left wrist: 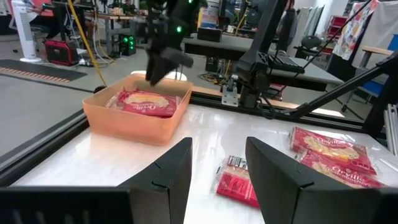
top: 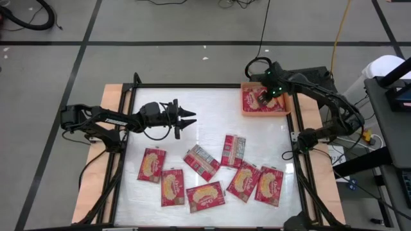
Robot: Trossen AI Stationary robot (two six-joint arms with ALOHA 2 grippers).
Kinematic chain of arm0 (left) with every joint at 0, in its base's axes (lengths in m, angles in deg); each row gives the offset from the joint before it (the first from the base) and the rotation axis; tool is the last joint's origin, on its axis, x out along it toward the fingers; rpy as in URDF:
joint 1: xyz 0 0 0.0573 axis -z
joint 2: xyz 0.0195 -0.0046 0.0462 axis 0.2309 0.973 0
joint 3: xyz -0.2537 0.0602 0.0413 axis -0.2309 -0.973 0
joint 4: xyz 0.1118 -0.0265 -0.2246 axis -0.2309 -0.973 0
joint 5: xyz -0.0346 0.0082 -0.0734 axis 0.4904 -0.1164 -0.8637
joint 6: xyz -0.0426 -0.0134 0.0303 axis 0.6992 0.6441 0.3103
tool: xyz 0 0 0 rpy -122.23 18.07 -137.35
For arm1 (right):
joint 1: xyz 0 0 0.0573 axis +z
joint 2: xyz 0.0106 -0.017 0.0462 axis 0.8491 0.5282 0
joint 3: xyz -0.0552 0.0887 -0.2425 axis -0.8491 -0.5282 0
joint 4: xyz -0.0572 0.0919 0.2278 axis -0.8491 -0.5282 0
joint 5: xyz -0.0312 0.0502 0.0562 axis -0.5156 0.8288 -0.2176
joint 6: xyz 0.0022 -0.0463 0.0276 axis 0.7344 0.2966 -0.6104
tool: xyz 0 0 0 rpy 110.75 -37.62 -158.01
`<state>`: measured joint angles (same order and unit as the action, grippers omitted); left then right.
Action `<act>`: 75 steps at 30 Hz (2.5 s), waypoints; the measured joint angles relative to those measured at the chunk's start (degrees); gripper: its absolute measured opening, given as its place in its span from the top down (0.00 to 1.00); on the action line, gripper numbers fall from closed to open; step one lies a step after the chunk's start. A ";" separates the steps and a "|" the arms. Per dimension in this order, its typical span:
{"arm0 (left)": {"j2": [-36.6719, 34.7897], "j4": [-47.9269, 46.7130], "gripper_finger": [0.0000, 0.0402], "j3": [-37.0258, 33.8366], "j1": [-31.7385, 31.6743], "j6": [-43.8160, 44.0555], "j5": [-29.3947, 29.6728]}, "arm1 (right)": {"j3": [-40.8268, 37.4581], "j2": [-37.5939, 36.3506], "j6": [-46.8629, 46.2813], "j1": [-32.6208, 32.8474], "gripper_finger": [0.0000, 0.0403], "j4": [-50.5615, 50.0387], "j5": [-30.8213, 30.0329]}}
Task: Sort popcorn bags into baskets
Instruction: Put the red popcorn bag into the orange bin
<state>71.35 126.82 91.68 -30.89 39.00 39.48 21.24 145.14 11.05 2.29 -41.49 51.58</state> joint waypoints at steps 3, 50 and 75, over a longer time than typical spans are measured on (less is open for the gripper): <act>0.02 0.00 0.62 0.00 0.00 0.02 0.02 | -1.35 2.70 0.06 0.97 0.75 1.08 -0.08; 0.02 -0.42 0.62 0.00 0.00 -0.79 0.06 | -1.95 9.56 2.02 -4.08 0.95 5.65 -13.20; 0.02 -0.36 0.62 0.00 0.02 -0.94 0.06 | -5.33 9.08 1.96 -1.45 0.99 13.20 -9.51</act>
<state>71.38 126.46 91.68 -30.87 38.06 39.54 15.90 154.22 13.02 0.84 -28.29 42.07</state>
